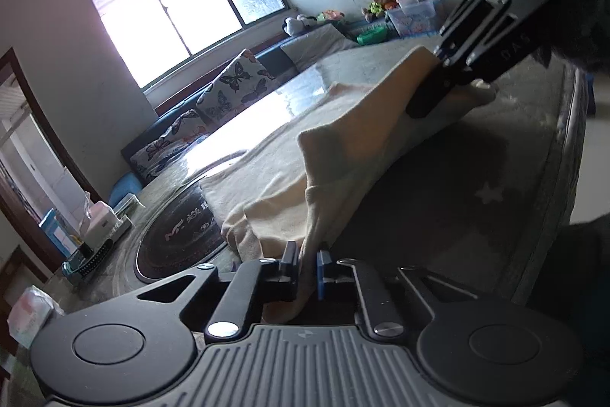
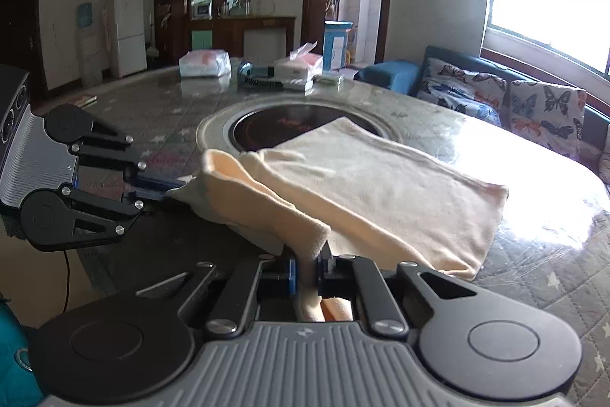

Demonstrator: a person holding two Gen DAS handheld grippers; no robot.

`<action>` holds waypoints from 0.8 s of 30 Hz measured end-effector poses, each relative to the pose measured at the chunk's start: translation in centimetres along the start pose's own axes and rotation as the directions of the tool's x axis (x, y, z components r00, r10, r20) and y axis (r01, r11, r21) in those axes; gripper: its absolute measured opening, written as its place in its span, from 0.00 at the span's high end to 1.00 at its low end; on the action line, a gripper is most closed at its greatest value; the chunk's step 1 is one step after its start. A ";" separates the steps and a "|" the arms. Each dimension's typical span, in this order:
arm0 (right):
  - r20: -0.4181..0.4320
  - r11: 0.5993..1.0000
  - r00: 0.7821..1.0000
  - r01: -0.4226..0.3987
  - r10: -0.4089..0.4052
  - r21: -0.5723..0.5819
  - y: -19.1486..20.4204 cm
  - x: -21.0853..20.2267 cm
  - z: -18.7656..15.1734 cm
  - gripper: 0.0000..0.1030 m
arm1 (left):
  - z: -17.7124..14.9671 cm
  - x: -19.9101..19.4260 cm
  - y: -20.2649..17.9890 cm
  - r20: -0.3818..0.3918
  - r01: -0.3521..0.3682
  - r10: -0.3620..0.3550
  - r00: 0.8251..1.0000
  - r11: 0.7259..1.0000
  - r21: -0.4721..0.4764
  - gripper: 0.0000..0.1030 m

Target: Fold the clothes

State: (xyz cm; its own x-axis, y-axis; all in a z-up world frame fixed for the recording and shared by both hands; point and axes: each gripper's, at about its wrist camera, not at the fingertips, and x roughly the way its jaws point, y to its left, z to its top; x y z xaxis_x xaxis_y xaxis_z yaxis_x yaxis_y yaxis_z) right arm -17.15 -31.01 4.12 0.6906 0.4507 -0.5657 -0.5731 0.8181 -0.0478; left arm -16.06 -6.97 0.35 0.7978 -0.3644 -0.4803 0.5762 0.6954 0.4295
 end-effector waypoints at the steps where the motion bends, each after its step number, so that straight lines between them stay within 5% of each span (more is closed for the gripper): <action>1: 0.008 1.000 1.000 0.004 -0.004 0.000 0.0 -0.2 0.1 0.92 | 0.2 -0.3 0.1 0.006 0.000 0.000 1.000 1.000 -0.005 0.93; 16: 0.015 0.996 0.996 -0.084 0.085 -0.037 3.1 -8.1 -0.2 0.92 | 1.4 -8.5 -1.0 0.055 0.061 -0.061 0.997 0.998 0.003 0.95; 24: 0.032 0.998 0.998 -0.062 0.062 0.002 3.0 -9.3 0.5 0.93 | 3.9 -6.1 0.4 0.102 0.001 0.001 0.995 1.000 -0.020 0.95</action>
State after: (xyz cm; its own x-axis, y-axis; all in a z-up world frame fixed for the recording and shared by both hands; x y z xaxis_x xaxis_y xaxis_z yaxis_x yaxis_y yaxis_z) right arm -25.01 -32.57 9.67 0.6676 0.5112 -0.5413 -0.6135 0.7896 -0.0110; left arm -20.01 -6.85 6.46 0.8125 -0.4247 -0.3994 0.5731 0.7075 0.4135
